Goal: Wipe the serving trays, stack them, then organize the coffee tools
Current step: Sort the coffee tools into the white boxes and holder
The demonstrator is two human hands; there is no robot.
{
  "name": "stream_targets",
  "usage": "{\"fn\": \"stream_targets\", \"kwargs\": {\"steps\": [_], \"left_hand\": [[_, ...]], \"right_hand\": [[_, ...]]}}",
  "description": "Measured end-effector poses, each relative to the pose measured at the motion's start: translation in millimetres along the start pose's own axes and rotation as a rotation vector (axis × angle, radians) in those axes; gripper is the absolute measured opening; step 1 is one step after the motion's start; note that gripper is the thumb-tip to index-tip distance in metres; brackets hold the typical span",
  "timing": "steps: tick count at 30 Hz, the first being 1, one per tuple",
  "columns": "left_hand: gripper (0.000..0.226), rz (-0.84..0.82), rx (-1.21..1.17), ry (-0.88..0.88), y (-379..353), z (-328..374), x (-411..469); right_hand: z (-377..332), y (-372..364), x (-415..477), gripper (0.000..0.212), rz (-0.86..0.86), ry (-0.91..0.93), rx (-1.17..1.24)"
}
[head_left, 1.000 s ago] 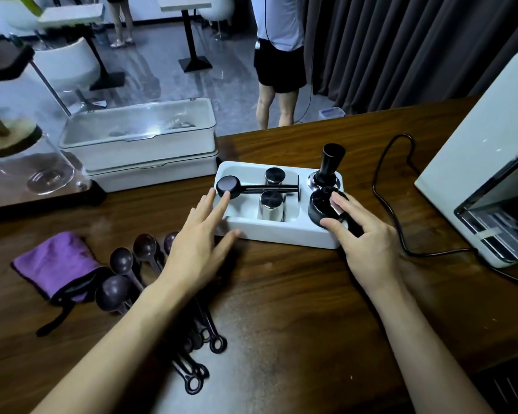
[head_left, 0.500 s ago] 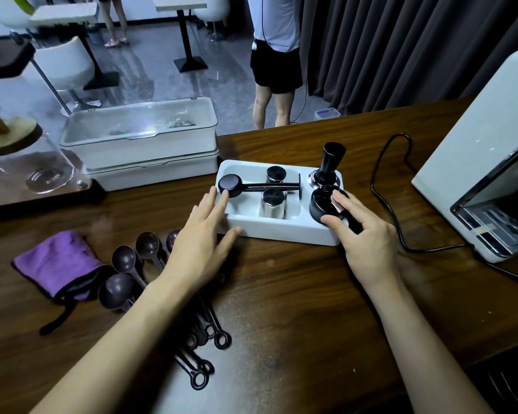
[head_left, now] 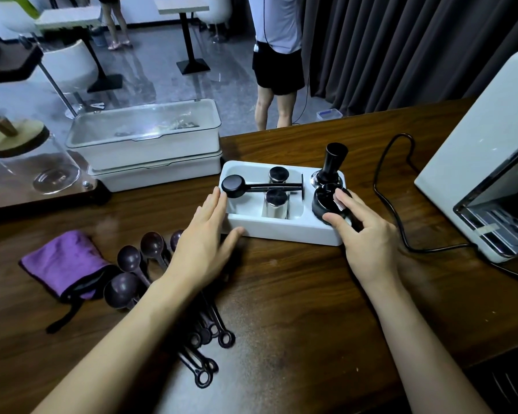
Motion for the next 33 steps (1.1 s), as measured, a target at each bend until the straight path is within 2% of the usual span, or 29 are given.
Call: {"fn": "stream_targets", "kwargs": {"steps": [21,25,29,33], "left_hand": [[0.08,0.022,0.002,-0.007,-1.3,-0.1,1.2],[0.08,0.021,-0.004,-0.018,-1.9,-1.3,1.5],[0.08,0.027,-0.003,-0.021,-2.5,-2.8,1.7],[0.081,0.031,0.001,-0.025,-2.8,-2.4,2.0]], "right_hand": [[-1.2,4.4,-0.4,0.05,-0.05,-0.012,-0.01],[0.1,3.7,-2.2,0.059,-0.085,-0.026,0.003],[13.4,-1.3,-3.6,0.074,-0.106,-0.163,0.09],[17.7,-5.5,-3.0,0.073,-0.105,-0.192,0.066]]}}
Point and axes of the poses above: each hand's wrist, its own x-axis towards the middle knuckle, its own y-axis out of the back of the hand, z = x × y, the point moved 6 cm from there along x, towards the middle knuckle, and after that the axes turned 10 degrees about z, right-handed, at the moved point
